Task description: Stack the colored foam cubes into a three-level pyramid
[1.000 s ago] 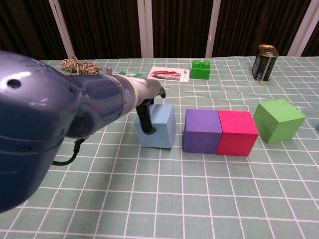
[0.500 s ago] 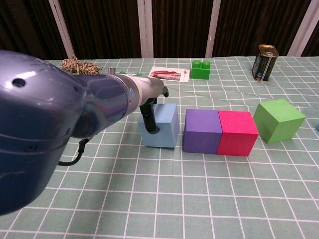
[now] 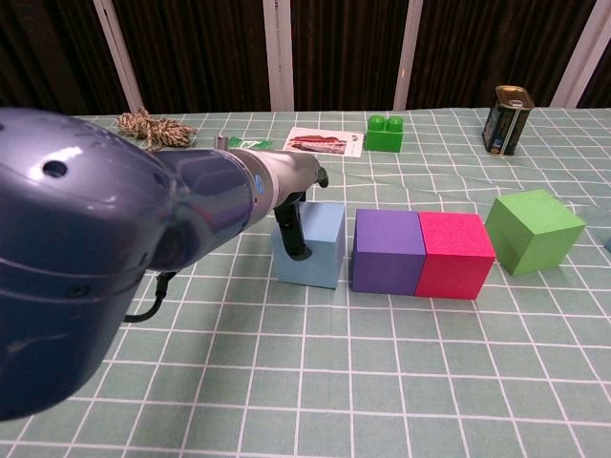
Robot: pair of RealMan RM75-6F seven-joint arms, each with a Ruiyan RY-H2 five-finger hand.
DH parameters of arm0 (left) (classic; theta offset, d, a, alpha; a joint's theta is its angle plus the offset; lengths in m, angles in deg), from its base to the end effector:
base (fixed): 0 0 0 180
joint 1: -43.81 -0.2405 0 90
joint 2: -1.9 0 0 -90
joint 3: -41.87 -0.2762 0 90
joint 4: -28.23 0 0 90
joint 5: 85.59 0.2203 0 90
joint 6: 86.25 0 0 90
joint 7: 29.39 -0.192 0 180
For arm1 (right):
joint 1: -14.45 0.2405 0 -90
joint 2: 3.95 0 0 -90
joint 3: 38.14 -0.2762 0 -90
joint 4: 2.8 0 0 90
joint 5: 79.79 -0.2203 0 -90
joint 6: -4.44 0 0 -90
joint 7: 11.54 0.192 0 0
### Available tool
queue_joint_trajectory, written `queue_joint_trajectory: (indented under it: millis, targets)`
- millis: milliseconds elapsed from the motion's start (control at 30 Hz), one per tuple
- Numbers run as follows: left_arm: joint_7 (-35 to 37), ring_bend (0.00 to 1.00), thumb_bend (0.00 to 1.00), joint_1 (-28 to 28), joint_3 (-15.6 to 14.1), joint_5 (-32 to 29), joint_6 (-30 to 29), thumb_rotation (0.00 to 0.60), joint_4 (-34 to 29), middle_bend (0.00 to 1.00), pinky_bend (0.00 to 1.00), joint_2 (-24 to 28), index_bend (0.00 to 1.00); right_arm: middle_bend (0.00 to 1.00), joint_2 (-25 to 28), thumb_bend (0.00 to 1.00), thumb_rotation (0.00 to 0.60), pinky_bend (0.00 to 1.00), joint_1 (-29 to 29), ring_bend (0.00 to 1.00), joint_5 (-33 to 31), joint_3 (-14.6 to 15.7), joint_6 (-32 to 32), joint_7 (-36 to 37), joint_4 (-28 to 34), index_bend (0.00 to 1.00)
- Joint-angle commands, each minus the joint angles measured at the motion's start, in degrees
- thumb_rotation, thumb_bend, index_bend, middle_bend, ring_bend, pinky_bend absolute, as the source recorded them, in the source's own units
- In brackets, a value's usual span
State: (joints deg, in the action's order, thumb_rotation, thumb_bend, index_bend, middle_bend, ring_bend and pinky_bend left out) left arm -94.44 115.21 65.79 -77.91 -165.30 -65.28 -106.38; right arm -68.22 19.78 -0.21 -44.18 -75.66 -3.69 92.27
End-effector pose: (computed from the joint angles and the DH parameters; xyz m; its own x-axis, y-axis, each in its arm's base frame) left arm 0.0128 0.3745 -0.1224 0.5579 0.4192 0.7162 0.8274 -0.2148 -0.5189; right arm -0.3398 -0.2445 0.1544 0.1970 -0.0231 0.9801 -0.9762 0.0877 0.1983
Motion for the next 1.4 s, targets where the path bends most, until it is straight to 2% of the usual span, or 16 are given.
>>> queue_joint_trajectory:
  millis: [33,233,400,600,733,967,1133,1300,1400]
  targets:
    - [0.07,0.0,0.39,-0.09,0.11,0.09,0.12,0.6,0.01,0.27,0.05,-0.08,0.03,0.0,-0.01,0.25,0.6,0.0,0.0,0.0,0.02,0.0,-0.03,-0.01,-0.03,0.0]
    - [0.23,0.0,0.31,-0.34,0.19,0.51,0.49,0.6,-0.26,0.23,0.05,-0.17,0.01,0.0,0.0,0.25,0.6,0.0,0.0,0.0,0.04,0.01,-0.03,-0.01,-0.04,0.0]
    - [0.59,0.0,0.22,-0.78,0.12,0.96,0.86,0.6,-0.64,0.15,0.04,0.05,0.0,0.0,0.03,0.25,0.6,0.0,-0.03,0.0,0.02,0.03,-0.03,0.0,-0.05,0.0]
    - [1.39,0.0,0.18,-1.7,-0.33,1.79,1.11,0.6,-1.47,0.08,0.02,0.83,0.0,0.0,0.06,0.25,0.6,0.0,-0.03,0.0,-0.1,-0.02,0.01,0.07,-0.05,0.0]
    - [2.24,0.0,0.18,-2.4,-0.2,2.56,1.31,0.6,-2.62,0.07,0.01,1.81,0.0,0.0,0.03,0.25,0.6,0.0,-0.05,0.0,-0.05,0.0,-0.05,-0.01,-0.02,0.0]
    - [4.24,0.0,0.25,-4.64,-2.29,6.97,3.02,0.6,-7.14,0.07,0.01,6.06,0.0,0.0,0.05,0.25,0.6,0.0,-0.07,0.0,-0.11,-0.02,-0.07,0.0,-0.03,0.0]
    - [5.17,0.0,0.35,-6.17,-4.25,9.91,3.73,0.6,-10.65,0.08,0.01,9.27,0.0,0.0,0.06,0.25,0.6,0.0,-0.1,0.0,-0.03,0.02,-0.13,-0.13,0.0,0.0]
    - [5.33,0.0,0.46,-8.43,-7.86,12.09,4.36,0.6,-15.46,0.11,0.01,14.41,0.0,0.0,0.02,0.25,0.6,0.0,-0.13,0.0,-0.1,0.03,-0.17,-0.35,0.08,0.0]
    - [5.54,0.0,0.51,-9.12,-9.14,11.19,5.75,0.6,-16.96,0.11,0.01,16.55,0.0,0.0,-0.04,0.25,0.6,0.0,-0.11,0.0,-0.04,0.07,-0.16,-0.54,0.18,0.0]
